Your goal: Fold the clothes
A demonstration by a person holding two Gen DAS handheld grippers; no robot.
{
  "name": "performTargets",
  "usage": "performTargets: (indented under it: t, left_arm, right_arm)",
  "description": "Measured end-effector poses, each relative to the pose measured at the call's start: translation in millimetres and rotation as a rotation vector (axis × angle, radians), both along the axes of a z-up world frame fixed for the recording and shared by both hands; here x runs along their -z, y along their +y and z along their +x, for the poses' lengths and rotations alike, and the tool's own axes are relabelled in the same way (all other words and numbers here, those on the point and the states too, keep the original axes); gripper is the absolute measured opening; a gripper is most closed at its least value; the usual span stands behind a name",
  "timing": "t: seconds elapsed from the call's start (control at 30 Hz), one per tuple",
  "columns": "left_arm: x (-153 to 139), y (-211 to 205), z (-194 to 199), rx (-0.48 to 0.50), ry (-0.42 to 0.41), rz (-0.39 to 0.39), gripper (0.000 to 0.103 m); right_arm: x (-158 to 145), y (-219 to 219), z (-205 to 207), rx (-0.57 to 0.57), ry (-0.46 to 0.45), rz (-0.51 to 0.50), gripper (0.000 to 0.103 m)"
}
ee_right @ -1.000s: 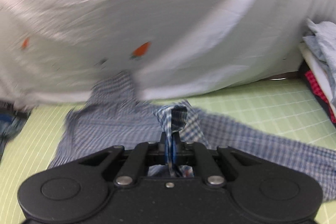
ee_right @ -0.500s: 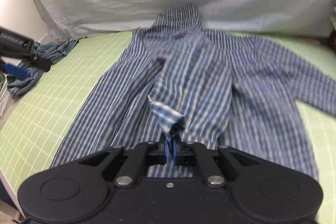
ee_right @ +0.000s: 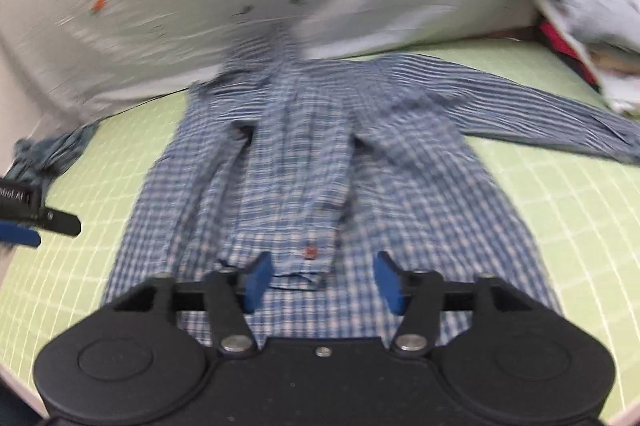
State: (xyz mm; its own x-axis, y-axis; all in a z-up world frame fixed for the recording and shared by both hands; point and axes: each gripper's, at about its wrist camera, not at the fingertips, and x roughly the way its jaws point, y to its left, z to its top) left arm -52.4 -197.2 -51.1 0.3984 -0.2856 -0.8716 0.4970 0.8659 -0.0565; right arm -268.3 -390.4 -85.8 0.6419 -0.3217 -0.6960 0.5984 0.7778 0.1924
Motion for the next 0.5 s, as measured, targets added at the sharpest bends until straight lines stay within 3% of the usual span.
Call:
performTargets:
  t: [0.07,0.23,0.5]
  left_arm:
    - [5,-11,-2,0.031,0.026,-0.009,0.081]
    - [13,-37,-14,0.137,0.067,-0.012,0.089]
    - [26,-78,-36,0.225,0.102,-0.057,0.087]
  right_arm:
    - [0,-1,-8,0.041,0.011,-0.014,0.102]
    - [-7,-6,-29,0.144,0.044,0.007,0.103]
    - [0,-27,-49,0.220,0.096,0.017,0.103]
